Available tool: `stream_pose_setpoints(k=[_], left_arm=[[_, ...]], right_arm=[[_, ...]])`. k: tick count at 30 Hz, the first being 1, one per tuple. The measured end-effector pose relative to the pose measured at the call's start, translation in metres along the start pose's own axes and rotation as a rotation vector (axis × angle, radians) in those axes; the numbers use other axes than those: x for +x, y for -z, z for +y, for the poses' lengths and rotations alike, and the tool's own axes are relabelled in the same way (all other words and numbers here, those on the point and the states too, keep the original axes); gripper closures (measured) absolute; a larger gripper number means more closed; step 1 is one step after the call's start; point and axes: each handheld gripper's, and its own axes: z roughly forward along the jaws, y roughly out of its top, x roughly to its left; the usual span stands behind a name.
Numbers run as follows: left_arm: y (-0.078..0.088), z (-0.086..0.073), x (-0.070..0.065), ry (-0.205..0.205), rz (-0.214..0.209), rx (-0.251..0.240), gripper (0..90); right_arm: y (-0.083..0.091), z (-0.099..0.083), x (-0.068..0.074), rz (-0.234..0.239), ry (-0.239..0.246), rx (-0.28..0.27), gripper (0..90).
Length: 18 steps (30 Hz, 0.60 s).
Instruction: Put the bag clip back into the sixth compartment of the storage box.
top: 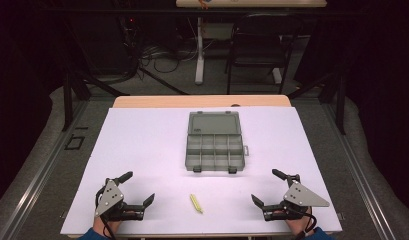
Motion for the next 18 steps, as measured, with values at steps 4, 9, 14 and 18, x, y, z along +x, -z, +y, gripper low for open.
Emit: stream_pose_setpoints(k=[4,9,14,18], left_arm=[[-0.003,0.001,0.001,0.000,-0.007,0.001,0.0],[-0.008,0.003,0.001,-0.005,-0.015,0.000,0.0],[-0.010,0.003,0.001,-0.009,-0.011,0.002,0.0],[-0.012,0.004,0.001,-0.014,-0.015,0.000,0.0]], right_arm=[[0.002,-0.002,0.000,0.001,-0.003,0.007,0.0],[0.002,-0.003,-0.001,-0.013,-0.018,0.027,0.0],[-0.002,-0.005,-0.001,-0.003,-0.034,0.059,0.0],[-0.007,-0.006,0.001,0.004,-0.054,0.112,0.0]])
